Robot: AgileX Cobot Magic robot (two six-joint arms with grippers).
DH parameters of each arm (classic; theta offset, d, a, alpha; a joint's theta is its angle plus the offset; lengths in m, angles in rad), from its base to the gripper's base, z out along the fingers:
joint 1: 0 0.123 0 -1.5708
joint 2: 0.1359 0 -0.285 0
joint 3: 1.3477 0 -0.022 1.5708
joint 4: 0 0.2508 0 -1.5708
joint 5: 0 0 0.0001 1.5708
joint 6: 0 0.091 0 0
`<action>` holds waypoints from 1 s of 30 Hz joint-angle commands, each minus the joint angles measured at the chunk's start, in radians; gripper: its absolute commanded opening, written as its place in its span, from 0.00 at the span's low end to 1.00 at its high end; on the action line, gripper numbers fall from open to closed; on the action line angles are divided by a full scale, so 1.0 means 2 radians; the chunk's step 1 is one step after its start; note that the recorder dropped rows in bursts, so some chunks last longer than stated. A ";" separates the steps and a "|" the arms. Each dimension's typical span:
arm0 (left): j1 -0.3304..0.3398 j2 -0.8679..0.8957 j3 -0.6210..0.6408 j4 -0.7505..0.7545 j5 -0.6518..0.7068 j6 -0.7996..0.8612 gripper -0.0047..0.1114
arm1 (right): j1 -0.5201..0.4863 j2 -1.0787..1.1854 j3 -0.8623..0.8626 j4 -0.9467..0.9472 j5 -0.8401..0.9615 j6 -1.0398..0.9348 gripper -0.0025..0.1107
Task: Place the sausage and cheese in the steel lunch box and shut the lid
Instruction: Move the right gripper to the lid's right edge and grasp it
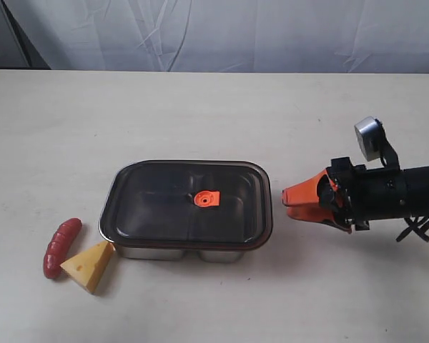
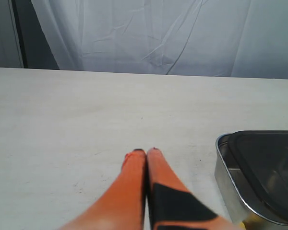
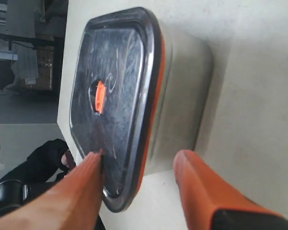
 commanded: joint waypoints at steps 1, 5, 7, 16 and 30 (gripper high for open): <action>-0.002 -0.003 0.002 -0.001 -0.007 0.000 0.04 | 0.021 0.021 0.002 0.013 0.001 -0.020 0.44; -0.002 -0.003 0.002 0.000 -0.007 0.000 0.04 | 0.035 0.031 0.002 0.017 0.004 -0.029 0.44; -0.002 -0.003 0.002 0.001 -0.007 0.000 0.04 | 0.040 0.034 0.002 0.019 0.004 -0.032 0.44; -0.002 -0.003 0.002 0.001 -0.007 0.000 0.04 | 0.059 0.035 0.002 0.022 0.015 -0.041 0.44; -0.002 -0.003 0.002 0.001 -0.007 0.000 0.04 | 0.059 0.035 0.002 0.030 0.027 -0.053 0.44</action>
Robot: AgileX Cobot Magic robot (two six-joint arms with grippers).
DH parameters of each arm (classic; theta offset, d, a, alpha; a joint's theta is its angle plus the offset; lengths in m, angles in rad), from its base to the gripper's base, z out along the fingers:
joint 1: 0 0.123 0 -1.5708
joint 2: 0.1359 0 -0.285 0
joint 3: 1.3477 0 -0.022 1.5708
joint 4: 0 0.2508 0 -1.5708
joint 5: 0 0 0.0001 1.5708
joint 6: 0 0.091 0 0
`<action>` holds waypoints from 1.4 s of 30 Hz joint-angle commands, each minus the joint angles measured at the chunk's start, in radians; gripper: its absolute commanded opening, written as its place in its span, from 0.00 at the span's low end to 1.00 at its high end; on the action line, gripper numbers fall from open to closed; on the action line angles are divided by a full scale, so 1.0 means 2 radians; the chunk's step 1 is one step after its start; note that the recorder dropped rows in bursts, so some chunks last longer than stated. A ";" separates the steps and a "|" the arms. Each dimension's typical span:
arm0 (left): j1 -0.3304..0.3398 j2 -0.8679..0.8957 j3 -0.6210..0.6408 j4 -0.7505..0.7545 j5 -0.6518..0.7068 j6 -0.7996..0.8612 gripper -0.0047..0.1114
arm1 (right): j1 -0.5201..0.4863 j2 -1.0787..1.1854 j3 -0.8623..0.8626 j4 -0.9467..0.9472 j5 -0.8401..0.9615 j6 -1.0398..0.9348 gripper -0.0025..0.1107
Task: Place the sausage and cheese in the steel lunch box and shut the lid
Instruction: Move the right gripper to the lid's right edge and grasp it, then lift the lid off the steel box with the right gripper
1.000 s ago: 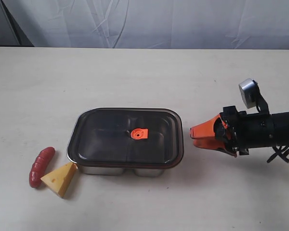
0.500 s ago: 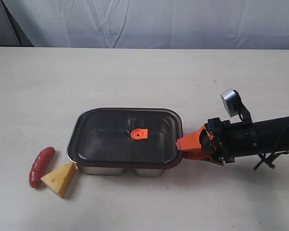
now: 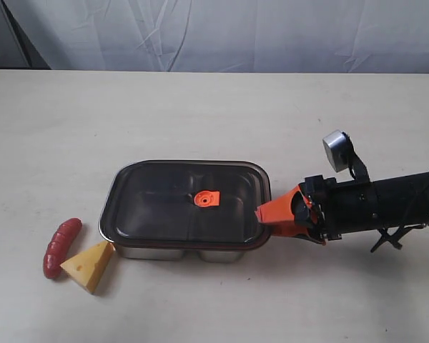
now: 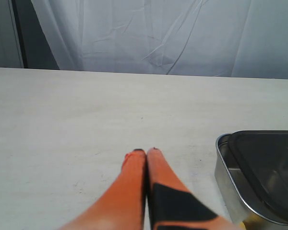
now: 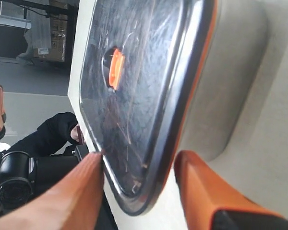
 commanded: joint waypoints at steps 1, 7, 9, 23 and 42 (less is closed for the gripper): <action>-0.002 -0.003 0.002 0.001 -0.007 0.000 0.04 | 0.000 0.001 0.002 0.005 0.007 -0.008 0.44; -0.002 -0.003 0.002 0.001 -0.007 0.000 0.04 | 0.000 0.001 0.002 0.024 0.007 -0.008 0.41; -0.002 -0.003 0.002 0.001 -0.007 0.000 0.04 | 0.000 0.001 0.002 0.027 0.007 -0.008 0.39; -0.002 -0.003 0.002 0.001 -0.007 0.000 0.04 | 0.000 0.001 0.002 0.035 0.007 -0.008 0.29; -0.002 -0.003 0.002 0.001 -0.007 0.000 0.04 | 0.000 -0.066 -0.007 0.085 0.007 -0.038 0.02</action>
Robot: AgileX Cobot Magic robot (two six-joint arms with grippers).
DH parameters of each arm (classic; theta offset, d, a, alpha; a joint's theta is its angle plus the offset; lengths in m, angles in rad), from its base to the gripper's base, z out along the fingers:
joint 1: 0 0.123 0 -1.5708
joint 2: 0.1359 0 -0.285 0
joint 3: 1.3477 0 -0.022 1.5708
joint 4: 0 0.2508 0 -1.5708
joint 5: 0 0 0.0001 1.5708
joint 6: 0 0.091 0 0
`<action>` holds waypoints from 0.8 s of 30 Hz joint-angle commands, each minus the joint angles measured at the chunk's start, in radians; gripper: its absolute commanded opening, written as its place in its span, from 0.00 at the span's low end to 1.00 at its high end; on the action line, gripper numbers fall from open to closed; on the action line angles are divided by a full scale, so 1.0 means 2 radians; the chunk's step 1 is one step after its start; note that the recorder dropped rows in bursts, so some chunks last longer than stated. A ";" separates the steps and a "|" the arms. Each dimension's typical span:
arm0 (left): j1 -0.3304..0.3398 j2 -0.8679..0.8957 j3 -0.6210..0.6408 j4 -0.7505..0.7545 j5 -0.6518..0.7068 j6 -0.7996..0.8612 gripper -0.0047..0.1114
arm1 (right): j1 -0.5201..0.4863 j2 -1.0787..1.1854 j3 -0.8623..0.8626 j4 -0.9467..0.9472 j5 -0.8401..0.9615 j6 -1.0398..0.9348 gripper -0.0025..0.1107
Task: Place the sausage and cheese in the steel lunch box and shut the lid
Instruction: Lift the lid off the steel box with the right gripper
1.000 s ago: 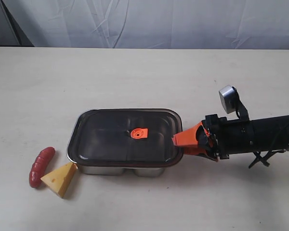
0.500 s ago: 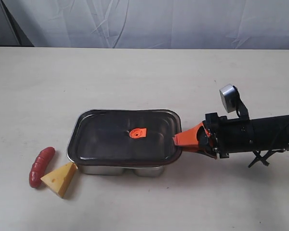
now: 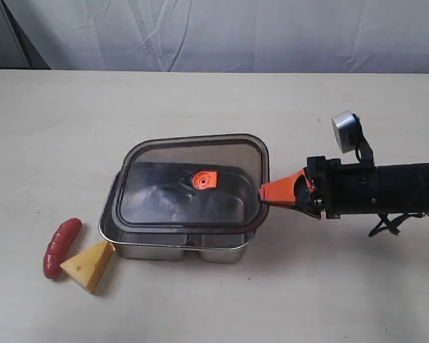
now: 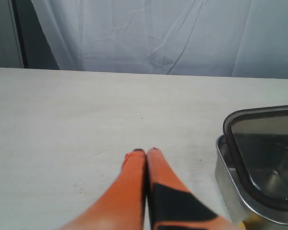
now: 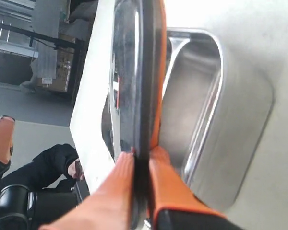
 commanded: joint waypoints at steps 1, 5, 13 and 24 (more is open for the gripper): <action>-0.002 -0.003 0.002 0.001 -0.007 0.000 0.04 | 0.000 -0.054 -0.017 0.022 0.009 -0.010 0.02; -0.002 -0.003 0.002 0.001 -0.007 0.000 0.04 | 0.000 -0.116 -0.077 0.022 0.009 -0.003 0.02; -0.002 -0.003 0.002 0.001 -0.007 0.000 0.04 | 0.000 -0.226 -0.173 -0.108 -0.243 0.072 0.02; -0.002 -0.003 0.002 0.001 -0.007 0.000 0.04 | 0.025 -0.302 -0.209 -0.522 -0.350 0.085 0.02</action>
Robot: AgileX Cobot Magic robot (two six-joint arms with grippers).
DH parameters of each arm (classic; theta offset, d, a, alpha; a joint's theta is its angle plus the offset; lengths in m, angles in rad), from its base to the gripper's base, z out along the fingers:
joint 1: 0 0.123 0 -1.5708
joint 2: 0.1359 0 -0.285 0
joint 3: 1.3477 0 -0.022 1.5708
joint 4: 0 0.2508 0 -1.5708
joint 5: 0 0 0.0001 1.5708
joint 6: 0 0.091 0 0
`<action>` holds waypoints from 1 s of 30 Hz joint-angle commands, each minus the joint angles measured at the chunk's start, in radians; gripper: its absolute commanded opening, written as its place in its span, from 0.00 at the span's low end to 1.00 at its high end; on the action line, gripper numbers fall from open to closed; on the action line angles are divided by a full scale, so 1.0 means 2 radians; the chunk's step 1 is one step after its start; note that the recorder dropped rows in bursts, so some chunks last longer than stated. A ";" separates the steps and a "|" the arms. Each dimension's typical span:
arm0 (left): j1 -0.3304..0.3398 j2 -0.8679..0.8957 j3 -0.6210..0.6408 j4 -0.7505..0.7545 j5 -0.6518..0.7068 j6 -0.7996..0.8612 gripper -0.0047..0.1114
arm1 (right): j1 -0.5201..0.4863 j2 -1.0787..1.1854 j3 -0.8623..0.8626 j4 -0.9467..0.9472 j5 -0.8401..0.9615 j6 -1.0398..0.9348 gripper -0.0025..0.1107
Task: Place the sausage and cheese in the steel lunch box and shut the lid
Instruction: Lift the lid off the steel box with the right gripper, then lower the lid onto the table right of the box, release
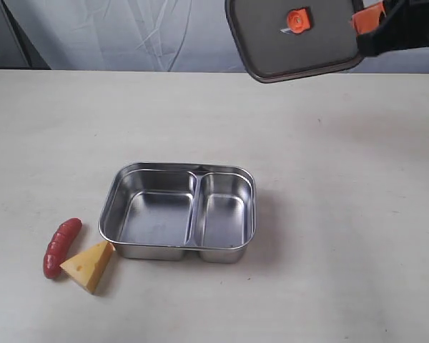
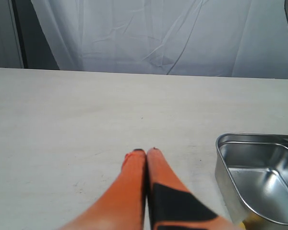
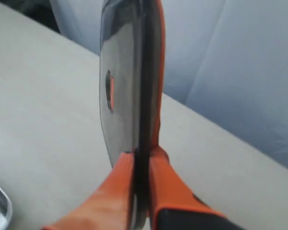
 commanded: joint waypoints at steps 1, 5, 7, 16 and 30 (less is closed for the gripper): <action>-0.002 -0.003 0.002 0.001 -0.007 0.000 0.04 | 0.029 -0.023 -0.005 -0.225 0.000 0.001 0.02; -0.002 -0.003 0.002 0.001 -0.007 0.000 0.04 | 0.072 -0.039 -0.005 -0.331 0.018 0.001 0.02; -0.002 -0.003 0.002 0.001 -0.007 0.000 0.04 | 0.094 -0.045 -0.005 -0.374 0.025 0.006 0.02; -0.002 -0.003 0.002 0.001 -0.007 0.000 0.04 | 0.163 -0.048 -0.005 -0.625 0.122 0.120 0.02; -0.002 -0.003 0.002 0.001 -0.007 0.000 0.04 | 0.248 -0.040 -0.004 -0.658 0.260 0.209 0.02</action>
